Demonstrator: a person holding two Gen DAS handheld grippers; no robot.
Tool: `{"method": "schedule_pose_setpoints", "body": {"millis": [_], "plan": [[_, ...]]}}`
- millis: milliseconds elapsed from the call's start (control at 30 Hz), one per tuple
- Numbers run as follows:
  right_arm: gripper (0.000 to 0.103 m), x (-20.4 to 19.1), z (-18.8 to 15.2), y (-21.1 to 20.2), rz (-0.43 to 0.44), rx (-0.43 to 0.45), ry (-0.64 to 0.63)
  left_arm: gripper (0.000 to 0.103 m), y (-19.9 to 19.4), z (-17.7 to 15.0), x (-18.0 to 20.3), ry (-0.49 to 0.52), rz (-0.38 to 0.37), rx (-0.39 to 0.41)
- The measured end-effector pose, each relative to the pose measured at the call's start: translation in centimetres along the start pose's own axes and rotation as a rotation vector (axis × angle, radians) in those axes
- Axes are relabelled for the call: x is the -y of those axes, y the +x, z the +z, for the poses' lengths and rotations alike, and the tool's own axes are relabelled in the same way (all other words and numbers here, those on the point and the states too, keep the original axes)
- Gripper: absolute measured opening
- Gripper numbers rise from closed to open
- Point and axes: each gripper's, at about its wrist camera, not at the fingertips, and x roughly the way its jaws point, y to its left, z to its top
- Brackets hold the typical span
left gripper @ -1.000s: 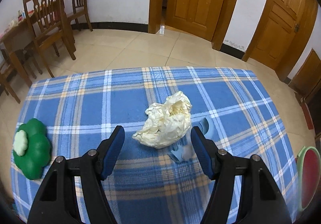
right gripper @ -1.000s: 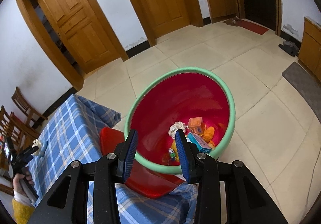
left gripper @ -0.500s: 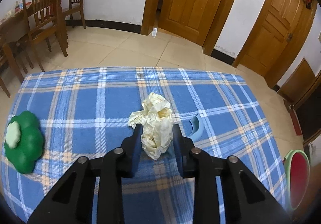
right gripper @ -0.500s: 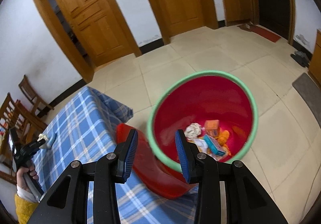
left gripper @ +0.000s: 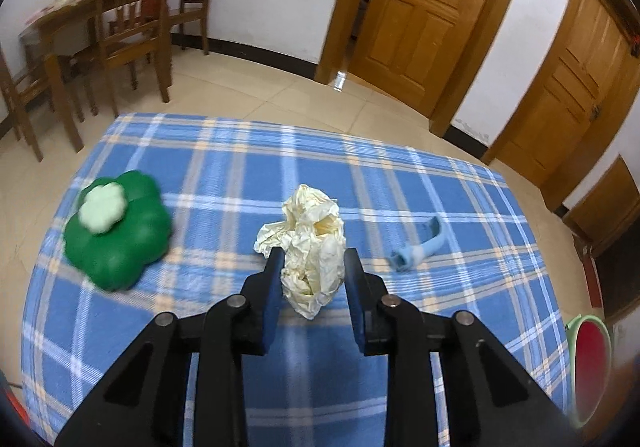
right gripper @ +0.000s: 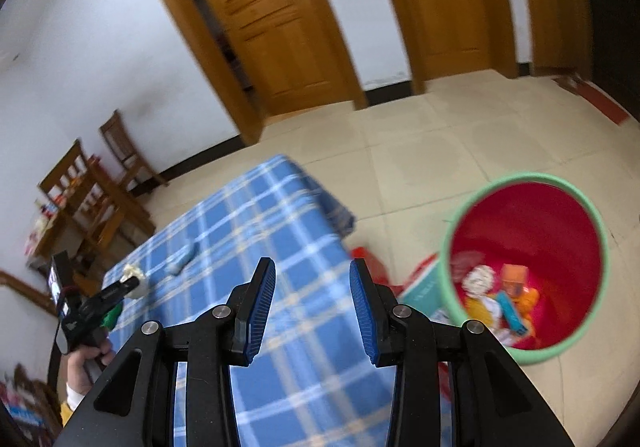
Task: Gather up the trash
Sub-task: 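Grasp the light-blue curved toy with right tool while left holds the paper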
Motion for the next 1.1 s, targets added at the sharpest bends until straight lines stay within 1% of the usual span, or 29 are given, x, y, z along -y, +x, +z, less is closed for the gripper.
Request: {"method": "schedule_pose_setpoints", "body": {"millis": [100, 233, 400, 533, 633, 767, 1100], "plan": [[0.039, -2.5, 0.3, 1.4, 0.030, -0.014, -0.038, 0.029, -0.4, -0.4, -1.0, -0.019, 0.009, 0.019], [0.039, -5.5, 0.6, 3.9, 0.043, -0.031, -0.080, 0.029, -0.7, -1.1, -2.1, -0.041, 0.006, 0.034], [0.039, -9.1, 0.5, 7.8, 0.053, -0.073, -0.114, 0.029, -1.0, -1.3, -3.0, -0.072, -0.010, 0.034], [0.039, -11.8, 0.0, 11.1, 0.062, -0.108, -0.140, 0.029, -1.5, -1.4, -3.6, -0.081, 0.003, 0.053], [0.039, -13.6, -0.4, 13.7, 0.066, -0.145, -0.151, 0.029, -1.7, -1.5, -4.0, -0.096, -0.009, 0.054], [0.039, -15.6, -1.0, 16.9, 0.062, -0.179, -0.153, 0.029, -1.8, -1.6, -4.3, -0.098, -0.013, 0.055], [0.039, -18.7, -1.9, 21.6, 0.064, -0.199, -0.145, 0.029, -2.0, -1.5, -5.3, -0.135, 0.000, 0.068]]}}
